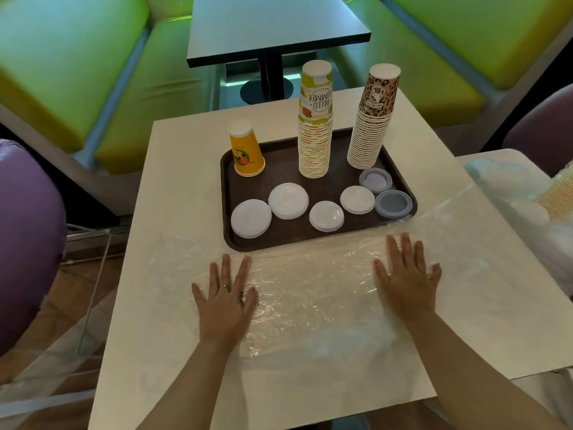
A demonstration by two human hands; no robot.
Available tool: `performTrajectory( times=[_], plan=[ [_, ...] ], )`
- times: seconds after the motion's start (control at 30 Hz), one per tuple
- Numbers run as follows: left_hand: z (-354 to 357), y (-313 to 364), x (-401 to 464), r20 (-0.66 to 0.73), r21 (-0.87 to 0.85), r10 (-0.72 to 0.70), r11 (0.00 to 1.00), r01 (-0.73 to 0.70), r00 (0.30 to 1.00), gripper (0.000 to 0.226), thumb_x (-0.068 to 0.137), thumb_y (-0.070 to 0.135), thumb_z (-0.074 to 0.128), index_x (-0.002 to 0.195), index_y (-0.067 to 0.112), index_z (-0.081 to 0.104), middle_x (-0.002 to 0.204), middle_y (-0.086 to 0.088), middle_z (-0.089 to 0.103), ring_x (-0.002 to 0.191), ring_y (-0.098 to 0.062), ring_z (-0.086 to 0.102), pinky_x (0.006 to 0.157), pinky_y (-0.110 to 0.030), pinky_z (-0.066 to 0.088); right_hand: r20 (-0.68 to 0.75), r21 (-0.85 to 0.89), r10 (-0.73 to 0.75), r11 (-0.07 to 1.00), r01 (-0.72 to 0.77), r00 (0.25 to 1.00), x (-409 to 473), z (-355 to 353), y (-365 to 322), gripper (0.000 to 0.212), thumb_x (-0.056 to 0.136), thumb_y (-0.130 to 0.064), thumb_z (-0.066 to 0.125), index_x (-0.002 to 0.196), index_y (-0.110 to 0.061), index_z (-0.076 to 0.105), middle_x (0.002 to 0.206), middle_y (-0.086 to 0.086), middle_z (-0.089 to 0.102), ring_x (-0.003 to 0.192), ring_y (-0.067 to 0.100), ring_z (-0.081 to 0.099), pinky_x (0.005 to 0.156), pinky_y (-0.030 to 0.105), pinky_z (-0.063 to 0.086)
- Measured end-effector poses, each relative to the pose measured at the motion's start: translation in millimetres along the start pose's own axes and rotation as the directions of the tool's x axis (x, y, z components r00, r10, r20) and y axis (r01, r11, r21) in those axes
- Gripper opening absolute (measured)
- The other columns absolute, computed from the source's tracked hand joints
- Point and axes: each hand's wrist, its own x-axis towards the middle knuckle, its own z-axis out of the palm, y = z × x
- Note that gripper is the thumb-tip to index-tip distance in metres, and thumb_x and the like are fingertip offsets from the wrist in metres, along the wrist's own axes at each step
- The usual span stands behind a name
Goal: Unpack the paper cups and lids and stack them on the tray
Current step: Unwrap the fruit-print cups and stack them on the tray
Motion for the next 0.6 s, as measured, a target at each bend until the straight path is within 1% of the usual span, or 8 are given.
performTrajectory(
  times=[0.2,0.3,0.33,0.37,0.4,0.43,0.5,0.6],
  plan=[
    [-1,1,1,0.033,0.023,-0.005,1.0,0.004,0.999,0.065,0.077,0.054,-0.008,0.141,0.048,-0.017,0.156,0.004,-0.023,0.145,-0.018,-0.02,0.112,-0.057,-0.009,0.062,0.021,0.044,0.999,-0.045,0.997,4,-7,5,0.062,0.097,-0.055,0.018,0.151,-0.034,-0.002,0.16,-0.005,-0.011,0.147,0.018,-0.01,0.114,0.055,0.001],
    [-2,1,7,0.059,0.096,-0.027,0.995,0.021,0.998,0.076,0.074,0.049,-0.011,0.149,0.038,-0.006,0.16,-0.004,-0.011,0.147,-0.025,-0.008,0.11,-0.06,-0.009,0.121,-0.002,0.061,0.998,-0.061,0.991,9,-13,2,0.062,0.097,-0.054,0.019,0.151,-0.033,-0.002,0.16,-0.004,-0.011,0.147,0.02,-0.009,0.114,0.057,0.005],
    [-4,4,8,0.044,0.114,-0.036,0.993,0.031,0.998,0.078,0.076,0.047,-0.007,0.151,0.032,0.006,0.16,-0.008,0.001,0.147,-0.029,0.002,0.109,-0.062,-0.007,0.137,-0.014,0.064,0.998,-0.063,0.989,10,-17,1,0.061,0.098,-0.053,0.02,0.152,-0.032,-0.001,0.16,-0.003,-0.009,0.147,0.021,-0.007,0.114,0.057,0.007],
    [-7,9,9,-0.002,0.109,-0.031,0.994,0.031,1.0,0.077,0.08,0.045,0.001,0.15,0.024,0.025,0.157,-0.013,0.02,0.144,-0.034,0.019,0.108,-0.066,-0.001,0.143,-0.03,0.065,0.998,-0.061,0.988,11,-21,0,0.06,0.099,-0.051,0.022,0.152,-0.031,0.002,0.16,-0.002,-0.006,0.147,0.022,-0.004,0.114,0.056,0.008],
    [-9,14,10,-0.076,0.086,-0.013,0.996,0.019,0.997,0.07,0.083,0.041,0.012,0.14,0.016,0.043,0.146,-0.017,0.041,0.134,-0.038,0.037,0.105,-0.07,0.007,0.143,-0.05,0.062,0.997,-0.055,0.988,11,-25,-1,0.059,0.099,-0.049,0.023,0.152,-0.03,0.005,0.161,-0.001,-0.002,0.147,0.022,-0.001,0.114,0.056,0.009],
    [-11,19,10,-0.136,0.062,0.013,0.998,-0.005,0.991,0.06,0.084,0.036,0.022,0.128,0.011,0.055,0.13,-0.018,0.055,0.121,-0.039,0.05,0.102,-0.072,0.016,0.14,-0.067,0.06,0.996,-0.051,0.988,10,-29,-3,0.058,0.1,-0.048,0.024,0.152,-0.029,0.007,0.16,0.0,0.002,0.147,0.022,0.003,0.114,0.055,0.009],
    [-19,34,12,-0.248,0.054,0.076,0.996,-0.065,0.966,0.048,0.083,0.029,0.034,0.117,0.009,0.061,0.113,-0.017,0.062,0.106,-0.038,0.057,0.099,-0.072,0.024,0.127,-0.065,0.064,0.996,-0.056,0.99,8,-36,-6,0.056,0.1,-0.047,0.027,0.151,-0.028,0.014,0.159,0.002,0.013,0.146,0.021,0.012,0.114,0.053,0.009],
    [-32,60,20,-0.363,0.029,0.17,0.985,-0.171,0.916,0.043,0.08,0.018,0.06,0.122,0.009,0.058,0.114,-0.018,0.061,0.107,-0.038,0.057,0.102,-0.067,0.025,0.034,-0.02,0.037,0.999,-0.036,0.999,5,-49,-7,0.049,0.099,-0.043,0.035,0.144,-0.025,0.034,0.151,0.002,0.033,0.136,0.021,0.037,0.113,0.052,0.01]
  ],
)
